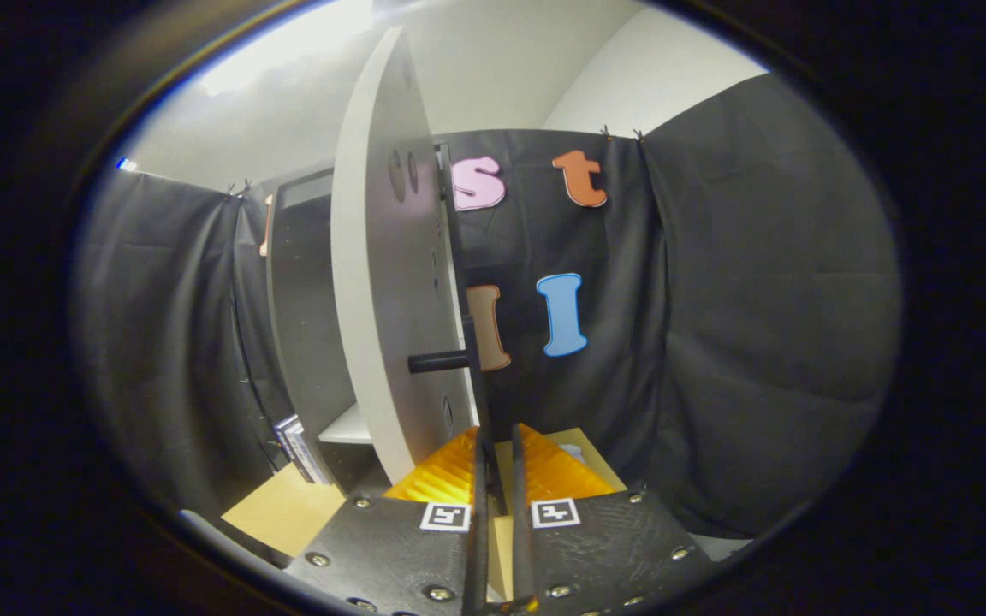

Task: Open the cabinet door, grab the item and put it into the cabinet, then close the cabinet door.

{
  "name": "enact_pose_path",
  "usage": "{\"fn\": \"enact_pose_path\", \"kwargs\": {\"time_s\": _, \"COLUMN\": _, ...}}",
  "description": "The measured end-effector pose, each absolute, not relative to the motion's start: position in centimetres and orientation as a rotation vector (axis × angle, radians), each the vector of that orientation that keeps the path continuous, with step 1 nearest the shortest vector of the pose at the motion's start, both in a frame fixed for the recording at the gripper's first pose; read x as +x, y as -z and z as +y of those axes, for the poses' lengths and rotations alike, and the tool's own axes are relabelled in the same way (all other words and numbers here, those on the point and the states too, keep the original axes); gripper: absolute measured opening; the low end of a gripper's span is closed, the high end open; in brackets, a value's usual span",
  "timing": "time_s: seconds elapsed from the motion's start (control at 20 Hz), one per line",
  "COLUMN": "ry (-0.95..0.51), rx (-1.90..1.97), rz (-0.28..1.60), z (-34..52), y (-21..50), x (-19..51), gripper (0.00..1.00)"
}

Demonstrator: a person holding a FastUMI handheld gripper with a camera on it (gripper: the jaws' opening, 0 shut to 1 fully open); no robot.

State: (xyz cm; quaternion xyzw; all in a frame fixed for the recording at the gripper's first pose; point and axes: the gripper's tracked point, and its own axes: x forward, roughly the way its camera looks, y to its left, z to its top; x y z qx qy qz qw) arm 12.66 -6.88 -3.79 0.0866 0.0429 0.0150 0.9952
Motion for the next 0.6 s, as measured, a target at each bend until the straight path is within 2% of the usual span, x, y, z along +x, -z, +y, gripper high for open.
{"fn": "enact_pose_path", "kwargs": {"time_s": 0.25, "ry": -0.018, "rx": 0.162, "rz": 0.097, "z": -6.9, "y": 4.0, "x": 12.5, "gripper": 0.12}}
{"fn": "enact_pose_path", "kwargs": {"time_s": 0.6, "ry": 0.077, "rx": 0.145, "rz": 0.11, "z": -8.2, "y": 3.9, "x": 10.3, "gripper": 0.11}}
